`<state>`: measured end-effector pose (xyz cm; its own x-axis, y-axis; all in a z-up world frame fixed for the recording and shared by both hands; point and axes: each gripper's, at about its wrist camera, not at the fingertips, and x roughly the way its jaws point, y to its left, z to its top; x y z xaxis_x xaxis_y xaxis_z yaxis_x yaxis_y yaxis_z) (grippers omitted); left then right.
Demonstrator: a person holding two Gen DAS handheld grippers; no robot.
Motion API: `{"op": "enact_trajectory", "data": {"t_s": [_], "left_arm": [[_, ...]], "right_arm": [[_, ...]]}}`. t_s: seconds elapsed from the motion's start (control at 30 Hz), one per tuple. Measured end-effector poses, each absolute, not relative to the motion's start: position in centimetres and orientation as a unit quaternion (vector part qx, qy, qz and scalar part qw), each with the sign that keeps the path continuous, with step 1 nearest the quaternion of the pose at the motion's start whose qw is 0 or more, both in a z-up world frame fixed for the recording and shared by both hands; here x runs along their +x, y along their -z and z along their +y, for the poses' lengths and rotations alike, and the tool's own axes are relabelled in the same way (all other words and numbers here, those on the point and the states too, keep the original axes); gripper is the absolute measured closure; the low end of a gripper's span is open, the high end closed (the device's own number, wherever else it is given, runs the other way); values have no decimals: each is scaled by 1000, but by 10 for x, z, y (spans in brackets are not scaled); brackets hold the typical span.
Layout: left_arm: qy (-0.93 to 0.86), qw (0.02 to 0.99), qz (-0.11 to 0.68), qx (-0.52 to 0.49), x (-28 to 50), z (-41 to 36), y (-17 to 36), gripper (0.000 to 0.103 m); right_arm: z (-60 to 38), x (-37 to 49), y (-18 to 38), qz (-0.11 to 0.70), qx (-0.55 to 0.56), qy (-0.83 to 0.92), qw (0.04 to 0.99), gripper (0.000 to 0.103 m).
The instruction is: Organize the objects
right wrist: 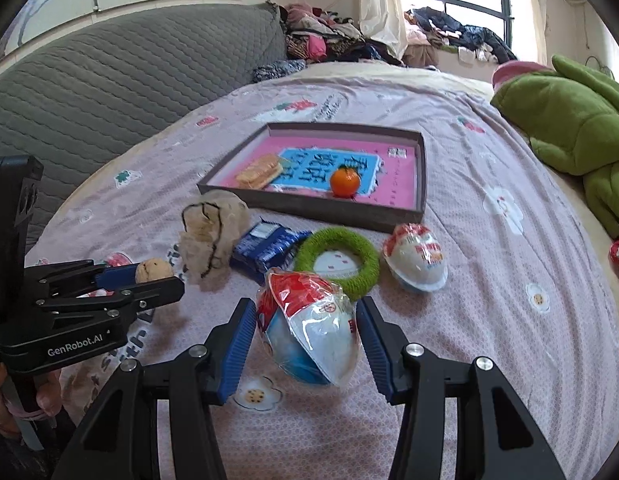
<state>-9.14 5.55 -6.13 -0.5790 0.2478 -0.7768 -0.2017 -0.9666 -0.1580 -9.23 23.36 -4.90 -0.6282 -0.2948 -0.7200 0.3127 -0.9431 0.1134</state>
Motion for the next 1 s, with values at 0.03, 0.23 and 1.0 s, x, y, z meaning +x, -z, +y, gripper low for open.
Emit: {"op": "enact_trajectory", "data": {"t_s": [0.03, 0.23, 1.0], "left_arm": [[-889, 125, -26, -439, -91, 55, 59, 67], [-893, 126, -24, -431, -86, 57, 49, 67], [-912, 111, -29, -393, -79, 43, 6, 67]], "right_arm": [[232, -92, 46, 11, 394, 903, 170, 51], [224, -87, 38, 11, 387, 906, 172, 51], [216, -74, -8, 5, 340, 928, 152, 51]]}}
